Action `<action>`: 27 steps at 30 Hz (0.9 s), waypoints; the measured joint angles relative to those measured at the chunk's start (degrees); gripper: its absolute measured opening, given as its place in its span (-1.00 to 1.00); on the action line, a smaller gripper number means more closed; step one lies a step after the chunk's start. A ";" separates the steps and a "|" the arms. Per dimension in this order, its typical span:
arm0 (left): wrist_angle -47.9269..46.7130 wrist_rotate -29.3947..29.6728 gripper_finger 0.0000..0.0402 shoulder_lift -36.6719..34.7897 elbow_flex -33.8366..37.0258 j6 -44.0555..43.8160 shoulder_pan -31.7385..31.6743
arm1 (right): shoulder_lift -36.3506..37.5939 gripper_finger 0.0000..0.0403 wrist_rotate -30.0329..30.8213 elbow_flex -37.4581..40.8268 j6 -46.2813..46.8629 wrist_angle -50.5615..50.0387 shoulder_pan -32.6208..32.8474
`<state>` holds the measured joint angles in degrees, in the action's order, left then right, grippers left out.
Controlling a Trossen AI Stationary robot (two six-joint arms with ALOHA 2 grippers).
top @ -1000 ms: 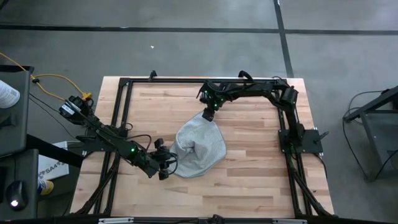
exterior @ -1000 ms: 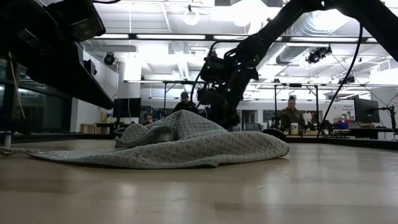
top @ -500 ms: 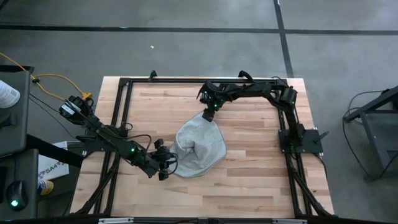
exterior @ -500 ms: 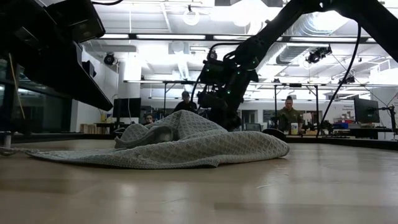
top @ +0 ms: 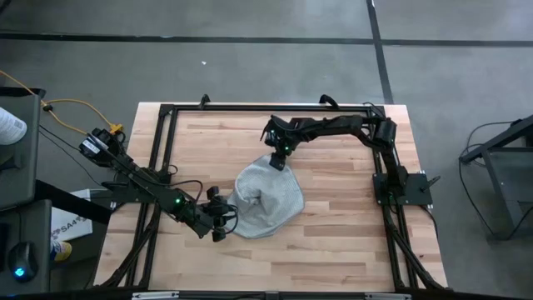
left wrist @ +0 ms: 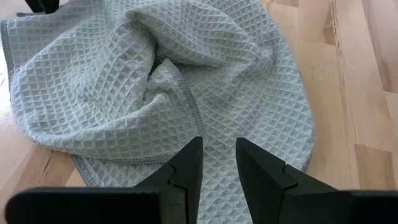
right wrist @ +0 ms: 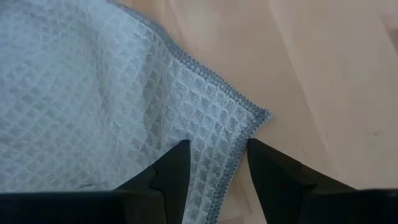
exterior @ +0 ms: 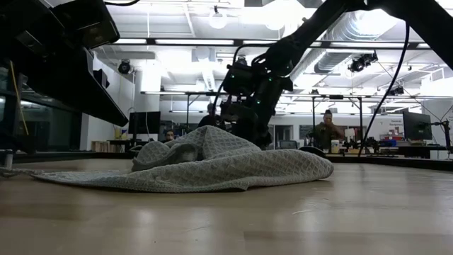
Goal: Fold microfiber towels
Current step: Fold the gray towel
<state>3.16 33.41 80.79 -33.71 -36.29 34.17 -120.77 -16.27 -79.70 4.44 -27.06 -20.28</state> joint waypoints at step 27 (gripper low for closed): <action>0.17 -1.38 -0.52 0.00 0.01 -0.17 -0.02 | 0.36 -0.98 3.80 0.16 -1.72 2.94 -1.06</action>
<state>3.33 32.03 80.79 -33.70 -36.47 34.15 -120.41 -12.48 -79.55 2.72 -24.11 -21.34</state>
